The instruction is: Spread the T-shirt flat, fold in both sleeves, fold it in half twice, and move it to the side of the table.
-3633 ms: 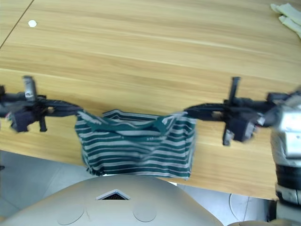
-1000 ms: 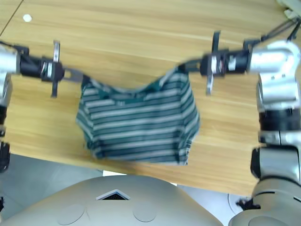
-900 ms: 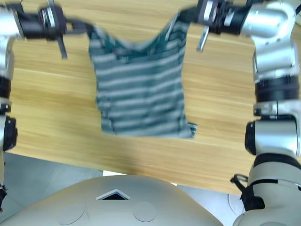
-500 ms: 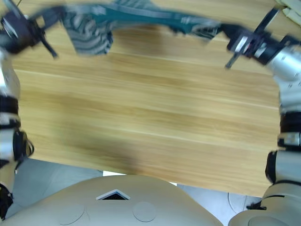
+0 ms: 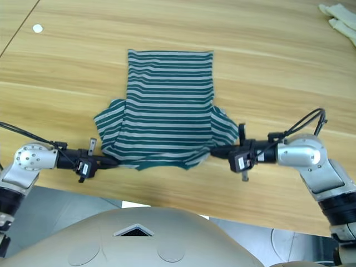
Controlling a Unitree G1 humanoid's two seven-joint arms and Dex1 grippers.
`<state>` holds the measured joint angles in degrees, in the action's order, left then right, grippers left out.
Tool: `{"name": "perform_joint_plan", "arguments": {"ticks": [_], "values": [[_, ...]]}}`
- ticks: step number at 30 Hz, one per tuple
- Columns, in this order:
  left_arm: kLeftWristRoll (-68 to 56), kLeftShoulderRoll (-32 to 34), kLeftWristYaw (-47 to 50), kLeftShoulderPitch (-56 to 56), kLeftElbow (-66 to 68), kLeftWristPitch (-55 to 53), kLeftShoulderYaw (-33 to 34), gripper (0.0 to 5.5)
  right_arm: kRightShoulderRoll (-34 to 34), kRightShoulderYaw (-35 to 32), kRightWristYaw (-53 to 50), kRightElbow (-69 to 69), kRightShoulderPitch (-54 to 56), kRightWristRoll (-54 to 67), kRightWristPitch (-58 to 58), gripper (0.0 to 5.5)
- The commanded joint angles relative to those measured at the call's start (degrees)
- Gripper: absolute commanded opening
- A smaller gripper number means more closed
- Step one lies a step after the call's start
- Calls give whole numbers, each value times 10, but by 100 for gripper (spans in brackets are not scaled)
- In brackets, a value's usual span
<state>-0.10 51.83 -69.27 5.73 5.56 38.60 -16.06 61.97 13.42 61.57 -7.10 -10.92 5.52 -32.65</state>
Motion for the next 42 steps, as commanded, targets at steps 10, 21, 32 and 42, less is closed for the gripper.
{"name": "perform_joint_plan", "arguments": {"ticks": [10, 21, 32, 42], "values": [[-211, 73, -77, 79, -180, -108, 22, 80, 36, -105, 12, 2, -27, 46, 8, 236], [-208, 34, -100, 37, -108, -102, 43, 115, -34, -107, -62, 89, 84, -62, 60, 281], [-252, -24, -95, -12, -53, -116, 82, 263, -55, -31, -88, 201, 126, -195, 50, 288], [-225, -24, -104, -12, -26, -103, 99, 422, -28, -76, -106, 202, 106, -159, 23, 288]]}}
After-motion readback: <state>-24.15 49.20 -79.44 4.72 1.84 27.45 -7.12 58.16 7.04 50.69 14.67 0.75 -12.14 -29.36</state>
